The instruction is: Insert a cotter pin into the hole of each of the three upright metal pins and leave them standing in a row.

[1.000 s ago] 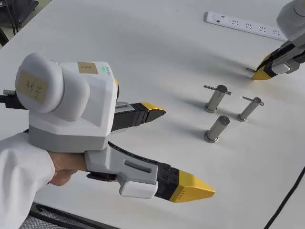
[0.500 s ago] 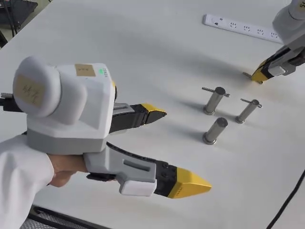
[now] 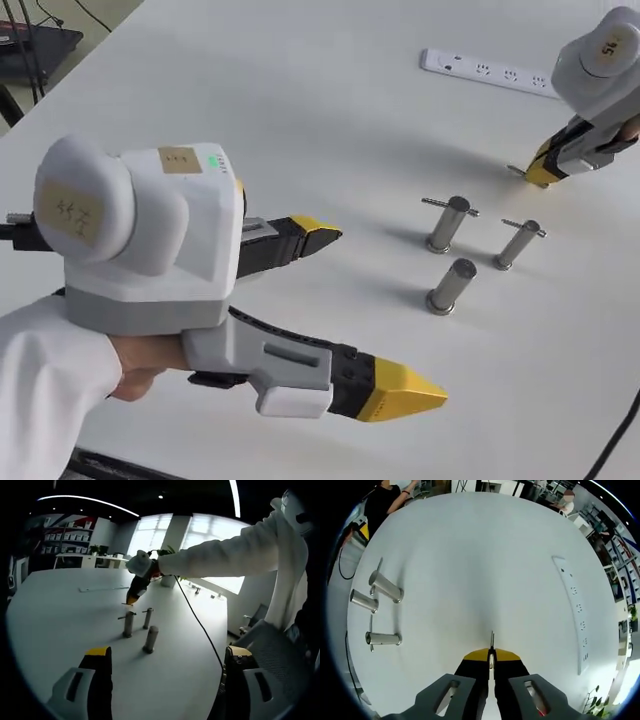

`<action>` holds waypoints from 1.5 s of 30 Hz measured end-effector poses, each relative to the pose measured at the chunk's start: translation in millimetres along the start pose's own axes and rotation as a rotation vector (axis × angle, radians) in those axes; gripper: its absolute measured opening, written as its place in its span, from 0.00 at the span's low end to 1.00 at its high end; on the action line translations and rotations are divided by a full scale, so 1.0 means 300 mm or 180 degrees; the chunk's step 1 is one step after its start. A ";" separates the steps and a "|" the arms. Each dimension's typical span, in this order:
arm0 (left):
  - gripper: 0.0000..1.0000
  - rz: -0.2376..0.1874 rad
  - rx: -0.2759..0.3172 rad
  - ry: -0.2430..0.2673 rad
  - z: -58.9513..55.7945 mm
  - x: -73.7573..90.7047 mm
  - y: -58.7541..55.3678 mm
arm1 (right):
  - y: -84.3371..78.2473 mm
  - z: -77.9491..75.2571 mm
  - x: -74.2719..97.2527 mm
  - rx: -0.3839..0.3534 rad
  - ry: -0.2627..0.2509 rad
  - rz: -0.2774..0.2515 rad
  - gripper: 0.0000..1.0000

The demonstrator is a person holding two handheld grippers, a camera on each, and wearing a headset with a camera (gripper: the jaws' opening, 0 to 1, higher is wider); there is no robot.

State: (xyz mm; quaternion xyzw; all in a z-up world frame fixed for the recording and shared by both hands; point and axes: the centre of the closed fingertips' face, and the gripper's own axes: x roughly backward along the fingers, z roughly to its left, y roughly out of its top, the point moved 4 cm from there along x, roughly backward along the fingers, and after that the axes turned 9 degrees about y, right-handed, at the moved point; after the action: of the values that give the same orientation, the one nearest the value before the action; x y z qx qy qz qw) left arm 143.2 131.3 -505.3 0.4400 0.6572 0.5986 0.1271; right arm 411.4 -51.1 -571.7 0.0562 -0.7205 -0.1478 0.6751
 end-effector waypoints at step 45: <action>0.85 -0.0381 0.0637 0.0124 0.076 0.008 0.126 | 0.103 0.437 0.419 0.0575 -0.0865 -0.1210 0.00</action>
State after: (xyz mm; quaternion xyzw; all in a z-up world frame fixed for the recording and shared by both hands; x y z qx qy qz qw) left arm 173.7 144.4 -476.2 0.3987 0.7411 0.5298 0.1052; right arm 275.1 -39.0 -448.4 0.2305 -0.7915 -0.2134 0.5243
